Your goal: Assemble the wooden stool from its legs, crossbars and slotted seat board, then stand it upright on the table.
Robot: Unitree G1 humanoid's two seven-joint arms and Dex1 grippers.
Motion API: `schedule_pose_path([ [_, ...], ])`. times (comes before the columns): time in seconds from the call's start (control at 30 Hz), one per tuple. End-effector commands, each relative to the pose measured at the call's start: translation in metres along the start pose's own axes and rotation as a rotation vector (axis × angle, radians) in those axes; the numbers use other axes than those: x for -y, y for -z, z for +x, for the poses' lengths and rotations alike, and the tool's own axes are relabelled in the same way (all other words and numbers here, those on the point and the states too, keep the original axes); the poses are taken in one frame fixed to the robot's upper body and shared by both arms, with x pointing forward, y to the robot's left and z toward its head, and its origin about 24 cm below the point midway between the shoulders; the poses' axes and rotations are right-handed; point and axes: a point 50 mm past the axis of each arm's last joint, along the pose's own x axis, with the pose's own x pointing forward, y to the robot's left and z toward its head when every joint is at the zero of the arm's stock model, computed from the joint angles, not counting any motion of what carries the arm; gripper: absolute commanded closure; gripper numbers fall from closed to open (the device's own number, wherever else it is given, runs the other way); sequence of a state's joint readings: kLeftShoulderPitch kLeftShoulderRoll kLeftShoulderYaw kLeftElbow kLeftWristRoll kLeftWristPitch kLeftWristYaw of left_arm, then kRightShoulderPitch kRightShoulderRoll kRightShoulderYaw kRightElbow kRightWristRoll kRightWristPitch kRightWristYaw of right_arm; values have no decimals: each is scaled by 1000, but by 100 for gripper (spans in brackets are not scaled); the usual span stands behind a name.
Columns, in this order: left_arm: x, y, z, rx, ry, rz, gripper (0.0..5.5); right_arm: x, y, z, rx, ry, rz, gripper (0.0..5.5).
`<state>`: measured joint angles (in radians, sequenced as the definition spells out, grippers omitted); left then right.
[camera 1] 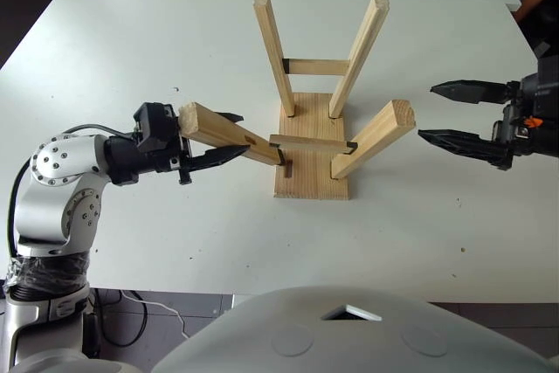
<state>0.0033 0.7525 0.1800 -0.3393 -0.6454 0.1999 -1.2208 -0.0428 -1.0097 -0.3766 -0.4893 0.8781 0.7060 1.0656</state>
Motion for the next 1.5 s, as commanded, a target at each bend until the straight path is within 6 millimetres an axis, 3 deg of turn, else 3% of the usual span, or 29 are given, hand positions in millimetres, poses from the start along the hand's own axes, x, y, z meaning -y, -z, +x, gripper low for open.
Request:
schedule_pose_path([
  [0.03, -2, 3, 3, -28, 22, 15, 344, 2, -4, 1, -19, -5, -32, 174],
  [0.5, 6, 8, 9, -89, 170, -13, 344, 0, -5, 6, -16, -17, -29, 174],
  [0.7, -3, 14, 9, -144, 177, 6, 344, -2, -3, 7, -16, -22, -26, 174],
  [0.93, -19, 6, 5, -169, 171, 14, 344, -4, -2, 8, -17, -16, -25, 174],
  [1.17, -19, 2, 1, -173, 205, -33, 344, -5, 0, 7, -15, -2, -25, 174],
  [1.5, -22, 17, 9, -221, 214, -123, 344, -6, -1, 9, -7, -2, -31, 174],
])
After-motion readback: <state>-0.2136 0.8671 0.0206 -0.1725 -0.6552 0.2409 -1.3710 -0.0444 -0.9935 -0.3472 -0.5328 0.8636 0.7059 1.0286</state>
